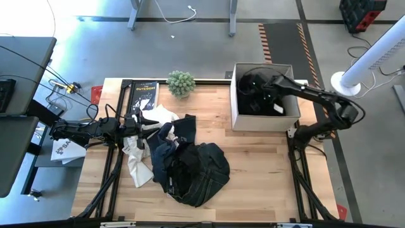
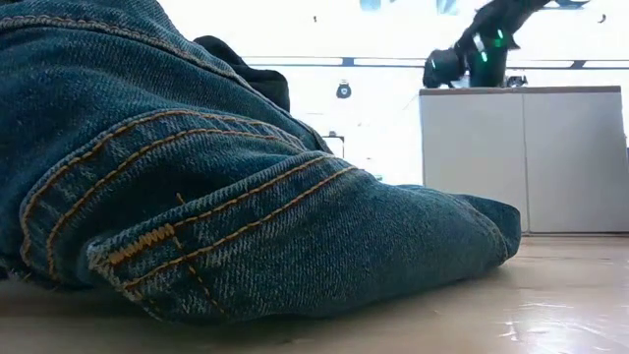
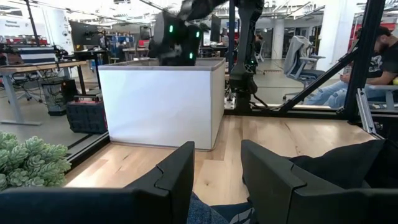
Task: Sort clothes
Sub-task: Put the dark blue shirt into the white laundry bin, then put the black pants into the white laundry bin
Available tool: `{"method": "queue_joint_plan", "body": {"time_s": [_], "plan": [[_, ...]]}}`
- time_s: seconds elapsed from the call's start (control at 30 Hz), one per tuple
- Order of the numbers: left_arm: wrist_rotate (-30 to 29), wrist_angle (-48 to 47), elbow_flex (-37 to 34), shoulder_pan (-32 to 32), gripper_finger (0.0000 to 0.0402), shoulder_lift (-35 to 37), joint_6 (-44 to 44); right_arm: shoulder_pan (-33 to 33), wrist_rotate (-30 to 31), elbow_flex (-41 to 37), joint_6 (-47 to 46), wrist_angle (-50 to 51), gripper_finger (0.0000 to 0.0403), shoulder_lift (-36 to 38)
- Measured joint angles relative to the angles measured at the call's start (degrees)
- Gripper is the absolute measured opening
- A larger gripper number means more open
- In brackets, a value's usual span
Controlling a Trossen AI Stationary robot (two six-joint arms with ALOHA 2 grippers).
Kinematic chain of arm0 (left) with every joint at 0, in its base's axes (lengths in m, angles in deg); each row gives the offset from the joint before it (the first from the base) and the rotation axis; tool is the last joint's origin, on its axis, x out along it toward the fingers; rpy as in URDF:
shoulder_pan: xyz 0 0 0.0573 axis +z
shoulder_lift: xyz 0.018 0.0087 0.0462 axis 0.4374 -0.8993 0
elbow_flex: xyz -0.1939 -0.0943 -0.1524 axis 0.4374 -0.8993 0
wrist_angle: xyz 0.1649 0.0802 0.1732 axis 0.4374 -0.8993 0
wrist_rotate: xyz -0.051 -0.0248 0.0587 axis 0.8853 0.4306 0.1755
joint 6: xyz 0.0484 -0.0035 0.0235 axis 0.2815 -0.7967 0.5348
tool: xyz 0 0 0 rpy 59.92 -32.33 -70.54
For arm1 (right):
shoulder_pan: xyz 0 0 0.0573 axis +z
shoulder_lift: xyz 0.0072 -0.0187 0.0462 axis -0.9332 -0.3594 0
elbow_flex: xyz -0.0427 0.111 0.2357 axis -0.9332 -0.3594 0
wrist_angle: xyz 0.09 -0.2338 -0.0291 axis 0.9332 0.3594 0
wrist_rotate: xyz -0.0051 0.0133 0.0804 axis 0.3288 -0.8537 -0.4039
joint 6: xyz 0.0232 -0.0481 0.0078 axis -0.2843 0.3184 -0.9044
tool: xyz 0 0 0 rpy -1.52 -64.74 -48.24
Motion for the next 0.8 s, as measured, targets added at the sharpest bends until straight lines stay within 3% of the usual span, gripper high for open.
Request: {"method": "queue_joint_plan", "body": {"time_s": [0.13, 0.27, 0.47, 0.63, 0.8], "plan": [[0.02, 0.02, 0.00, -0.02, 0.0131, 0.00, 0.00, -4.63, -1.78, -4.52, -1.44, -2.70, 0.0018, -0.72], [0.02, 0.02, 0.00, -0.01, 0.0131, 0.00, 0.00, -7.50, -2.34, -0.90, -1.59, 2.31, 0.0052, -1.07], [0.02, 0.00, -0.02, 0.00, 0.0131, 0.00, 0.00, -9.26, -1.55, 16.31, 1.28, 14.42, 0.0102, -1.00], [0.02, 0.02, -0.02, 0.00, 0.0131, 0.00, 0.00, -9.22, 0.57, 30.46, 0.07, 19.06, 0.0117, -0.74], [0.02, 0.02, 0.00, 0.00, 0.0131, 0.00, 0.00, -5.76, -12.46, 30.39, 3.81, 7.56, 0.0118, -0.05]]}}
